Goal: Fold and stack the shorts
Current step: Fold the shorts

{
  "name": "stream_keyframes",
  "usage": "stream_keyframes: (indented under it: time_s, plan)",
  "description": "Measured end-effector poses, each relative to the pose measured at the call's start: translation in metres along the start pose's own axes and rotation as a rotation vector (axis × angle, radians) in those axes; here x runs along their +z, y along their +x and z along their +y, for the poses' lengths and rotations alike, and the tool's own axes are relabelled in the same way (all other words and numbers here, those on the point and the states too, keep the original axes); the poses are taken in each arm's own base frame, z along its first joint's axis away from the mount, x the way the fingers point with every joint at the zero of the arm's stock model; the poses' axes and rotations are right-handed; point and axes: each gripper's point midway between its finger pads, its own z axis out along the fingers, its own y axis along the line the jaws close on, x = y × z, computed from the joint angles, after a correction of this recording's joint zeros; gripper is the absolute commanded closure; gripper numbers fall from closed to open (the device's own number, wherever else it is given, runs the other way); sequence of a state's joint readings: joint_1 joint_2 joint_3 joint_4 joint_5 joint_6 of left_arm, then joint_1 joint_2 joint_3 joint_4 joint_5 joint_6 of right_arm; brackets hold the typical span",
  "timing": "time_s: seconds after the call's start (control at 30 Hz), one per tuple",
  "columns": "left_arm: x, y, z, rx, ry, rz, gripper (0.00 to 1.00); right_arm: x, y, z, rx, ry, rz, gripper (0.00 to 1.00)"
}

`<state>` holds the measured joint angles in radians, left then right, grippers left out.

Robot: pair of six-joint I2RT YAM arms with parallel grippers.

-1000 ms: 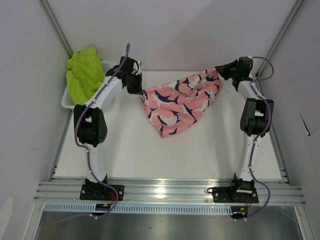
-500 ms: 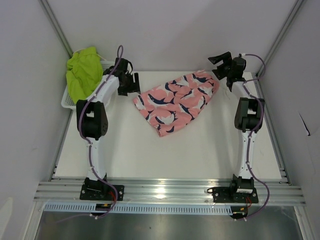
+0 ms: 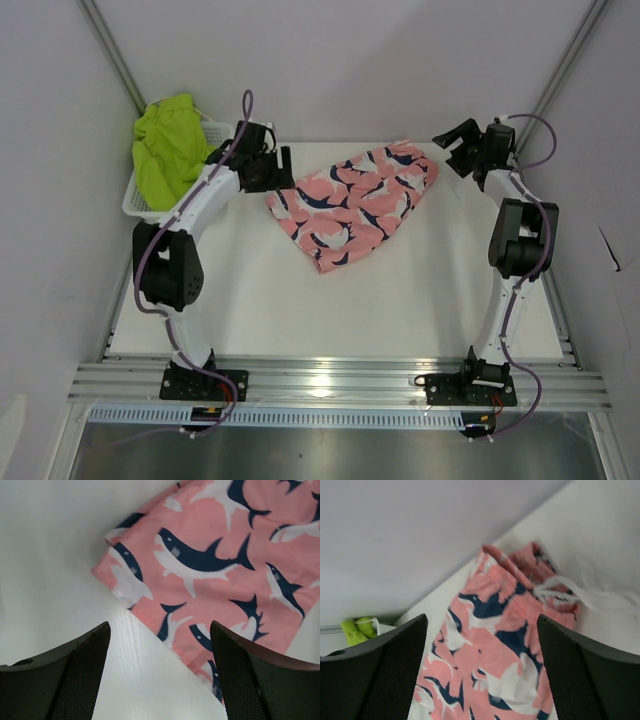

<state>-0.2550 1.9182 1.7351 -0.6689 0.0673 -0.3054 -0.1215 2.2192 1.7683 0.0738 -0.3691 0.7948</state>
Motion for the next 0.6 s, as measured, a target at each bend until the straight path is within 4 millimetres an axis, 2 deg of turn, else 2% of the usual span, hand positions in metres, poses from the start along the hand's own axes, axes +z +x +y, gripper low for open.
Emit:
stream_keyframes:
  time_s: [0.17,0.27,0.37,0.6]
  plan:
    - [-0.007,0.033,-0.035,0.026,0.072,0.006,0.18,-0.001,0.043,-0.044,0.059,0.069,0.104,0.12]
    - [-0.002,0.047,-0.051,0.035,0.100,0.016,0.18,0.002,0.059,-0.059,0.086,0.084,0.144,0.14]
    - [0.002,0.056,-0.063,0.029,0.130,0.025,0.18,0.006,0.069,-0.069,0.104,0.092,0.166,0.14]
    - [0.010,0.061,-0.087,0.011,0.200,0.011,0.19,0.016,0.078,-0.079,0.132,0.079,0.175,0.15]
